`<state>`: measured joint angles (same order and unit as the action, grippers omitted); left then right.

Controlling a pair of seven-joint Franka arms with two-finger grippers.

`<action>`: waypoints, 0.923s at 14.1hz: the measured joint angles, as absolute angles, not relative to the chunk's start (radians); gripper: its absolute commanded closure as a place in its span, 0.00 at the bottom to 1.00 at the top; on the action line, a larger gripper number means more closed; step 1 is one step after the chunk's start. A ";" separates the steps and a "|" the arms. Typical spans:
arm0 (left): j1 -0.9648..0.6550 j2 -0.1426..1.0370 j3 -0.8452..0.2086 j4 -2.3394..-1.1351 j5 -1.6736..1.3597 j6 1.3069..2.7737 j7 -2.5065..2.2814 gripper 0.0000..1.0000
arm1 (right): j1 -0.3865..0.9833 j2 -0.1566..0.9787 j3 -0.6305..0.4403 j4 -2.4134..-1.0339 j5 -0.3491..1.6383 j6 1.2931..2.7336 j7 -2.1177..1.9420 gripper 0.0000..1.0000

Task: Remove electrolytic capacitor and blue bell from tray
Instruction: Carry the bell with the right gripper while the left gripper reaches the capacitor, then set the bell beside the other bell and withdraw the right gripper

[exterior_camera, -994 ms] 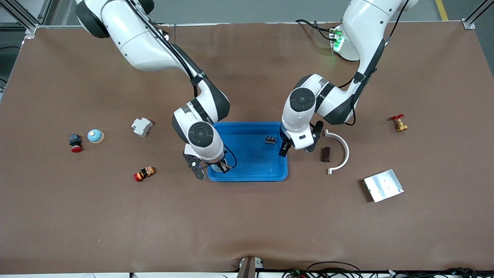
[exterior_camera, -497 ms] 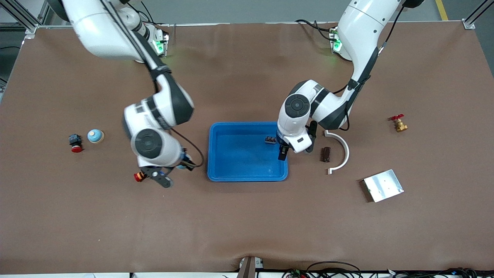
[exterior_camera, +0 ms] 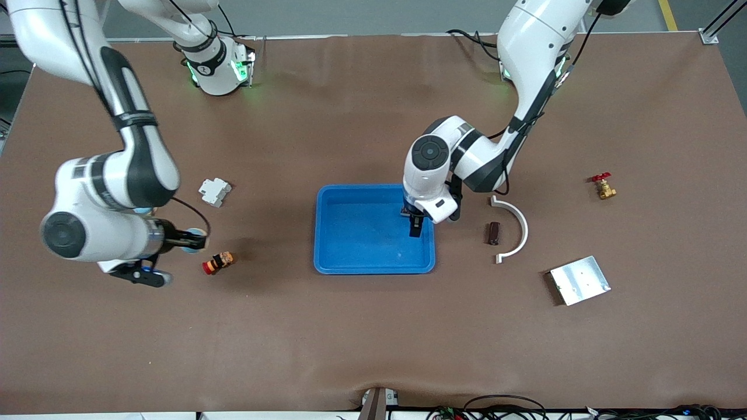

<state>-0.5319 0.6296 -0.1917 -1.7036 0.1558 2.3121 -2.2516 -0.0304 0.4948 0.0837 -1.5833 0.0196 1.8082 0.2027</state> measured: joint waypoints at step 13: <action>-0.559 0.716 -0.188 -1.655 0.188 2.299 -2.283 0.00 | -0.066 0.495 0.015 -1.914 0.018 2.264 -0.029 0.46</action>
<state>-0.5592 0.7164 -0.1881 -1.6553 0.1878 2.2987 -2.2833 -0.0662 0.4949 0.0150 -1.9143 0.0178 2.2640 -0.0290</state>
